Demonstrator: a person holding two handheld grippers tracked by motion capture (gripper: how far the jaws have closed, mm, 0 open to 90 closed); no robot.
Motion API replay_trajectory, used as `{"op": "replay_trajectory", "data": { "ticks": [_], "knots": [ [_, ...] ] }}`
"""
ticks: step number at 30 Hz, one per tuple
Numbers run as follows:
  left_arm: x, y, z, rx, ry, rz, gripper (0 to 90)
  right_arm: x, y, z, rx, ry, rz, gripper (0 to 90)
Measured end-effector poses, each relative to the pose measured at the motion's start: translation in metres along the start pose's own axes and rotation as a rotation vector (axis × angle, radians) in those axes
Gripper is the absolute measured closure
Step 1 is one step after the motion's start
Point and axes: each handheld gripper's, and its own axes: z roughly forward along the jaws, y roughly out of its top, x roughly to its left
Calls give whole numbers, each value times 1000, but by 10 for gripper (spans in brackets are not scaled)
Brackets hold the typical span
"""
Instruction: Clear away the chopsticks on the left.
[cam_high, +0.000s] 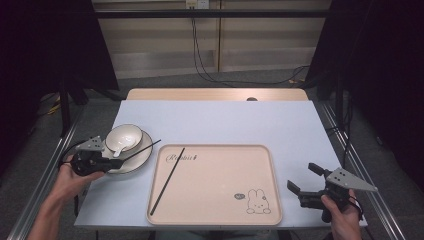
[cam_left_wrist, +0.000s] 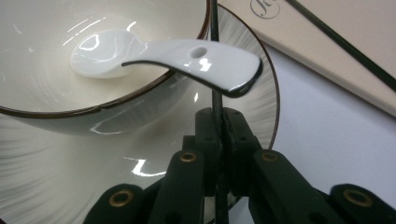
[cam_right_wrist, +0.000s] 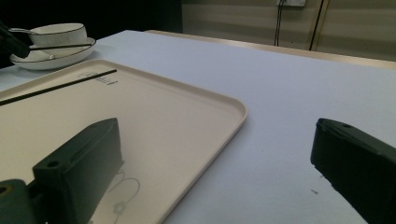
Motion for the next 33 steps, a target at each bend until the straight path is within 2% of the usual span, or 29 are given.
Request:
{"op": "replay_trajectory", "data": {
  "ticks": [1,2,6,9,10,11,12,13,17,20,23,24,25,26,27,29,33],
  "knots": [
    [-1,1,-1,9,6,-2,860,0,0,0,-1,0,0,16],
    [-2,1,-1,-6,-1,-5,860,0,0,0,-1,1,-1,16],
    [-6,2,-6,-12,-11,-25,860,0,0,0,-2,-1,2,16],
    [-12,3,-8,-27,-26,-63,859,0,0,0,-2,2,-1,16],
    [-17,3,-10,-39,-28,-91,860,0,0,0,-3,2,0,16],
    [-17,3,-10,-39,-28,-91,860,0,0,0,-3,2,0,16],
    [-20,2,-12,-61,-37,-116,860,0,0,0,-3,3,-2,16],
    [-20,2,-12,-61,-37,-116,860,0,0,0,-3,3,-2,16],
    [-29,2,-16,-99,-45,-160,860,0,0,0,-6,4,-8,16],
    [-34,1,-21,-105,-38,-185,860,1,0,0,-3,8,-5,16],
    [-41,0,-24,-134,-28,-228,860,1,0,0,-6,5,-6,16],
    [-47,-2,-24,-136,-20,-246,860,1,0,0,-4,8,-4,16],
    [-47,-2,-24,-136,-20,-246,860,1,0,0,-4,8,-4,16],
    [-52,-2,-23,-125,-12,-274,860,1,0,0,-4,10,-3,16],
    [-52,-2,-23,-125,-12,-274,859,1,0,0,-4,10,-3,16],
    [-60,-3,-24,-150,-4,-305,859,1,0,0,-3,8,-6,16],
    [-69,-2,-26,-154,9,-322,860,1,0,0,-3,8,-6,19]
  ]
}}
